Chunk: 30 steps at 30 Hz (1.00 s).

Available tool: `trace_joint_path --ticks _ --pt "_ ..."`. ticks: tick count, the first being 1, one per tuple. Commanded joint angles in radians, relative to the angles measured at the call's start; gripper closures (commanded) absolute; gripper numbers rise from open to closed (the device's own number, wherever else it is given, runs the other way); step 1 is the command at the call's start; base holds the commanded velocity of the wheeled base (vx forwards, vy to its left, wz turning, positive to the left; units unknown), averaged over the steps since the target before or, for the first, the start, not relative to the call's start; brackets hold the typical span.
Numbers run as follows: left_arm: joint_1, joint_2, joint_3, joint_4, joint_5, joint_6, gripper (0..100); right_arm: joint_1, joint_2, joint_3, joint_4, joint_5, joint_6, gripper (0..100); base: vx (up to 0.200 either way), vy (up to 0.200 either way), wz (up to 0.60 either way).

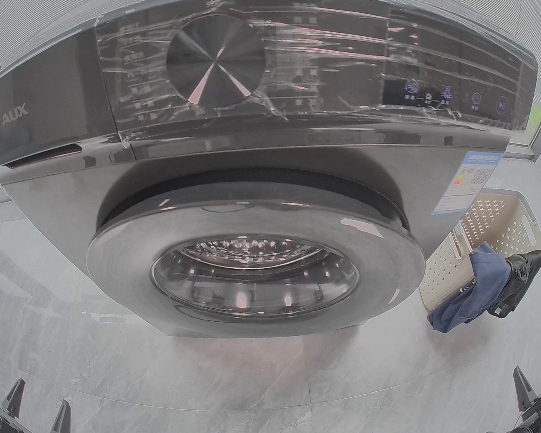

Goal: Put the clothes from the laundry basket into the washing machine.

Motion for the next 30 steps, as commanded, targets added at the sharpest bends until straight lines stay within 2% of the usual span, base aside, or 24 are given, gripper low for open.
trace_joint_path --ticks 1,6,20,26,30 --pt "0.003 -0.010 0.016 0.000 -0.003 -0.001 0 0.001 -0.005 0.018 -0.001 0.000 0.001 0 0.000 0.000 0.00" --pt "0.003 -0.010 0.016 0.000 0.001 -0.015 0 -0.001 -0.005 0.018 -0.001 0.000 -0.003 0 0.000 0.000 0.00" --pt "0.001 -0.010 0.016 0.000 0.001 -0.015 0 -0.001 -0.005 0.018 -0.001 -0.001 0.002 0 0.000 0.000 0.00" --pt "0.003 -0.010 0.016 0.000 0.002 -0.015 0 0.003 -0.006 0.018 -0.001 -0.007 0.004 0 0.000 0.000 0.60" --pt "0.003 -0.010 0.016 0.000 0.001 -0.015 0 0.001 -0.005 0.018 -0.001 -0.006 0.002 0 0.000 0.000 0.00"
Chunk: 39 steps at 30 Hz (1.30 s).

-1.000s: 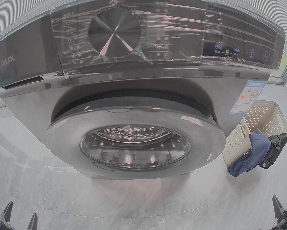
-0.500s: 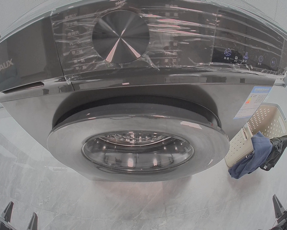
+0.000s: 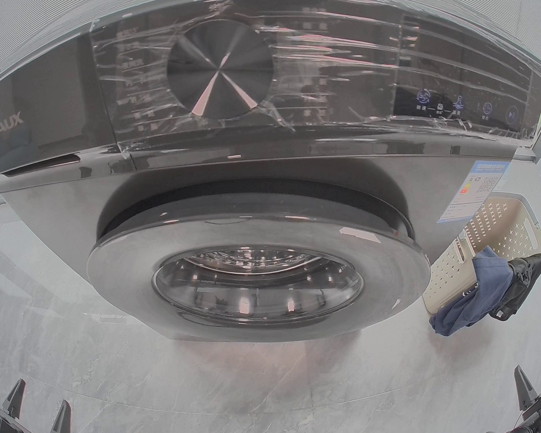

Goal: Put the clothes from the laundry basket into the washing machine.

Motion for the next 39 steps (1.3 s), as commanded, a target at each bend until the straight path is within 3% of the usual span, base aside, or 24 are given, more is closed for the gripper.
trace_joint_path --ticks 1,7,13,25,27,28,30,33,34,35,36,39 --pt "0.000 -0.010 0.016 0.001 0.000 -0.001 0 0.000 -0.005 0.018 -0.001 0.001 -0.002 0 0.000 0.000 0.00" --pt "0.000 -0.010 0.016 0.001 0.003 -0.002 0 0.000 -0.005 0.018 -0.001 0.005 -0.005 0 0.000 0.000 0.00" --pt "0.000 -0.010 0.016 -0.001 0.003 -0.002 0 0.001 -0.005 0.018 -0.001 0.004 -0.002 0 0.000 -0.200 0.00" --pt "0.000 -0.010 0.016 0.001 0.004 0.007 0 -0.002 -0.008 0.018 -0.005 0.010 -0.009 0 0.000 0.000 0.00" --pt "0.000 -0.010 0.016 0.001 0.003 0.009 0 0.001 -0.012 -0.024 -0.042 0.024 -0.012 0 0.000 0.000 0.00" --pt "0.000 -0.010 0.016 -0.001 0.004 0.009 0 0.006 -0.003 -0.108 -0.061 0.042 -0.002 0 0.000 0.000 0.00" --pt "-0.001 -0.010 0.016 -0.001 0.004 0.010 0 0.018 0.054 -0.171 -0.027 0.051 0.020 0 0.000 0.000 0.00" --pt "0.000 -0.012 0.016 0.001 0.003 0.010 0 0.021 0.173 -0.162 0.058 0.080 0.026 0 0.000 0.000 0.00" --pt "0.000 -0.012 0.016 -0.001 0.003 0.009 0 0.028 0.256 -0.123 0.081 0.122 0.025 0 0.000 0.000 0.00" --pt "0.000 -0.010 0.016 -0.001 0.001 0.009 0 0.031 0.281 -0.117 0.082 0.134 0.025 0 0.000 0.000 0.00" --pt "0.000 -0.010 0.016 0.001 -0.002 0.006 0 0.034 0.380 -0.111 0.058 0.172 0.025 0 0.000 0.000 0.00" --pt "0.000 -0.010 0.016 -0.001 0.001 0.001 0 0.040 0.535 -0.123 -0.027 0.208 0.023 0 0.000 0.000 0.00"
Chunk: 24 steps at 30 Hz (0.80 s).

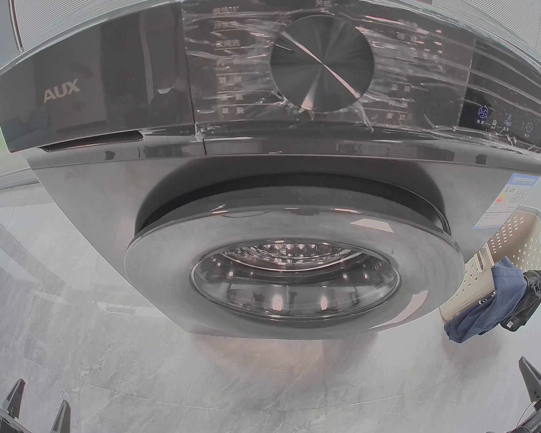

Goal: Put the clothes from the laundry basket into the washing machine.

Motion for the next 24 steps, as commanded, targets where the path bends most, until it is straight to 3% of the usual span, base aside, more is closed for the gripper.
trace_joint_path --ticks 1,8,11,13,19,24 --pt "0.000 -0.010 0.016 0.000 -0.001 -0.007 0 0.026 0.429 0.014 -0.100 0.102 0.003 0 0.000 0.000 0.00" --pt "0.000 -0.010 0.016 0.001 -0.003 0.001 0 0.190 0.767 -0.009 -0.418 0.098 0.021 0 0.000 0.000 0.00" --pt "0.000 -0.010 0.016 0.001 -0.004 0.001 0 0.232 0.865 -0.021 -0.505 0.070 0.026 0 0.000 0.000 0.00" --pt "0.000 -0.010 0.016 0.001 -0.004 0.001 0 0.299 0.974 -0.052 -0.602 0.018 0.040 0 0.000 0.000 0.00" --pt "0.000 -0.010 0.016 0.001 -0.004 0.001 0 0.394 1.047 -0.121 -0.640 -0.022 0.063 0 0.000 0.000 0.00" --pt "0.000 -0.010 0.016 0.001 -0.004 -0.001 0 0.407 1.090 -0.182 -0.643 -0.030 0.063 0 0.000 0.000 0.00"
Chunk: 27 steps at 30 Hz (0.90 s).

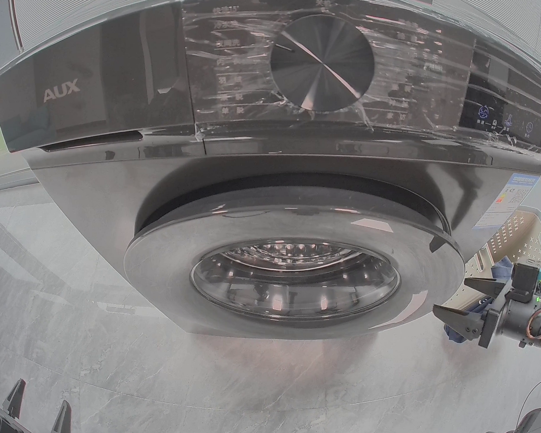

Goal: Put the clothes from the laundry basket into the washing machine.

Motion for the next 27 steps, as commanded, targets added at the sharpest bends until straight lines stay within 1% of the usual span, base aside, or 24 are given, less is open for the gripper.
trace_joint_path --ticks 1,3,4,5,6,7,8,9,12,14,15,17,18,19,20,23,25,27 --pt "0.000 -0.010 0.016 0.000 0.000 -0.001 0 0.036 0.117 -0.069 -0.010 -0.003 0.004 0 0.000 0.000 0.00" --pt "0.000 -0.010 0.016 0.000 0.000 -0.001 0 0.057 0.120 -0.075 -0.008 0.001 0.002 0 0.000 0.000 0.00" --pt "0.000 -0.010 0.016 0.000 0.000 -0.001 0 0.057 0.120 -0.075 -0.008 0.001 0.002 0 0.000 0.000 0.00" --pt "0.000 -0.010 0.016 0.000 0.000 -0.001 0 0.089 0.117 -0.059 -0.005 0.003 0.004 0 0.000 0.000 0.00" --pt "0.000 -0.010 0.016 0.000 0.000 -0.001 0 0.094 0.116 -0.055 -0.004 0.003 0.006 0 0.000 0.000 0.00" --pt "0.000 -0.010 0.016 0.000 0.000 0.001 0 0.108 0.105 -0.027 0.001 0.005 0.004 0 0.000 0.000 0.00" --pt "0.000 -0.010 0.016 0.000 0.000 0.001 0 0.109 0.103 -0.023 0.001 0.006 0.004 0 0.000 0.000 0.00" --pt "0.000 -0.010 0.016 0.000 0.000 0.001 0 0.116 0.077 0.014 0.001 0.017 0.002 0 0.000 0.000 0.00" --pt "0.000 -0.010 0.016 0.000 0.002 0.002 0 0.108 0.002 0.062 0.006 0.028 -0.001 0 0.000 0.000 0.00" --pt "0.000 -0.010 0.016 -0.002 0.002 0.002 0 0.099 0.001 0.062 0.007 0.023 -0.001 0 0.000 0.000 0.00" --pt "0.000 -0.010 0.016 0.000 0.002 0.002 0 0.099 0.001 0.060 0.007 0.021 -0.001 0 -0.200 0.000 0.00" --pt "0.000 -0.010 0.016 0.000 0.002 0.002 0 0.073 0.037 0.031 0.006 0.018 -0.002 0 -0.200 0.000 0.00" --pt "0.000 -0.010 0.016 0.000 0.002 0.002 0 0.071 0.042 0.028 0.006 0.018 -0.002 0 -0.200 0.000 0.00" --pt "0.000 -0.010 0.016 0.000 0.000 0.002 0 0.068 0.088 -0.003 -0.004 0.017 -0.002 0 -0.200 0.000 0.00" --pt "0.000 -0.010 0.016 0.000 0.000 0.001 0 0.068 0.097 -0.010 -0.005 0.017 -0.002 0 0.000 0.000 0.00" --pt "0.000 -0.010 0.016 -0.002 0.000 -0.004 0 0.083 0.126 -0.023 -0.005 0.017 -0.004 0 0.000 0.000 0.00" --pt "0.000 -0.010 0.016 -0.002 0.000 -0.003 0 0.103 0.117 -0.004 0.006 0.020 -0.005 0 0.000 0.000 0.00" --pt "0.000 -0.010 0.016 0.000 0.002 0.001 0 0.139 0.094 0.040 -0.001 0.023 -0.005 0 0.000 0.000 0.00"
